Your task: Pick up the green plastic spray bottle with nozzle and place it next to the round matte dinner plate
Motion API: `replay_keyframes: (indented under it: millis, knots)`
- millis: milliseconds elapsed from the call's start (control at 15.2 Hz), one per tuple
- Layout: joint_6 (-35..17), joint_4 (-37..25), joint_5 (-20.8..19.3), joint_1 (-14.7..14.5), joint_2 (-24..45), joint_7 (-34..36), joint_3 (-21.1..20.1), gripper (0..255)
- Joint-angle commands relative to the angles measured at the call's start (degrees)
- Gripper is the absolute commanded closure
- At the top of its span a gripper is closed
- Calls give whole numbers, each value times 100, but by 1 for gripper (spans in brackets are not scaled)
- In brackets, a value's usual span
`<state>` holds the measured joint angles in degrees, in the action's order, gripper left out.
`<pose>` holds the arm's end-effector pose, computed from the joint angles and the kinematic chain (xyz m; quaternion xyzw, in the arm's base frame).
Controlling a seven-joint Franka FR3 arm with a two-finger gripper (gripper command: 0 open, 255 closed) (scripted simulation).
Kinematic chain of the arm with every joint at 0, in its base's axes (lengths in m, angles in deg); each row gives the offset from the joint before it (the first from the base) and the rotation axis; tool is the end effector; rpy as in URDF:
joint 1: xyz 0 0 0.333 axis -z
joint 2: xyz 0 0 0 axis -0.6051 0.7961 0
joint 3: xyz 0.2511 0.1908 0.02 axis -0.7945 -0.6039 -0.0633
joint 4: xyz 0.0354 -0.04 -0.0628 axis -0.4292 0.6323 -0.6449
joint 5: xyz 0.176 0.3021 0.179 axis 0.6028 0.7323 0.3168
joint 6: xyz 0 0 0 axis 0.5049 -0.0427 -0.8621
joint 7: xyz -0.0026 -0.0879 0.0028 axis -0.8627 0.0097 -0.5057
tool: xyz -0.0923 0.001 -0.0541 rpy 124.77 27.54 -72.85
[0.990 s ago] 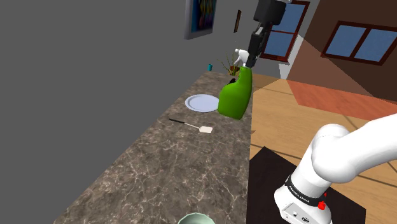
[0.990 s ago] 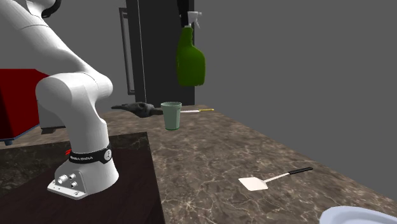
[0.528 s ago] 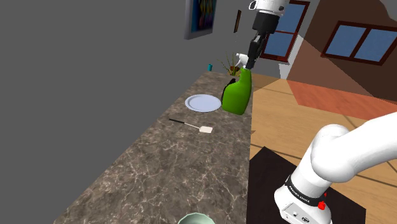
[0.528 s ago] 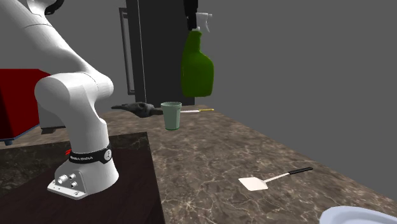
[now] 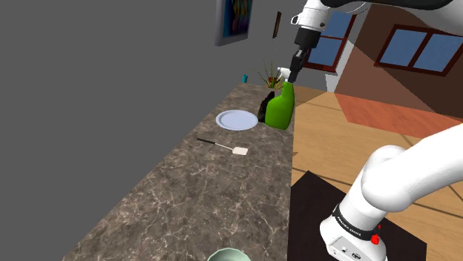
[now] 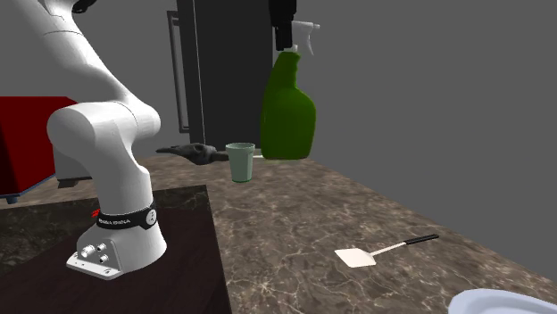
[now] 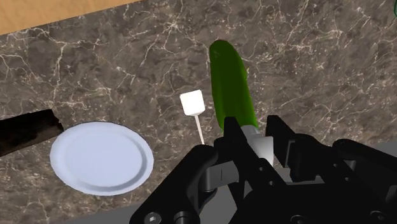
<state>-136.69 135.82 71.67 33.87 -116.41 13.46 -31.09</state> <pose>0.3825 -0.0564 0.6512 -0.9888 -0.1423 -0.0310 0.0327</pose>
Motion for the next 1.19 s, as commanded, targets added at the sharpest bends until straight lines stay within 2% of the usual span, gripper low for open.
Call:
replay_keyframes:
  millis: [0, 594, 1122]
  knots:
    - [-123, -79, -67, 58, 202, -280, 223, 255]
    - [-654, -685, -57, 275, 1386, -1465, 1147, 255]
    - [-896, -1732, 461, 567, 2856, -2615, 1871, 255]
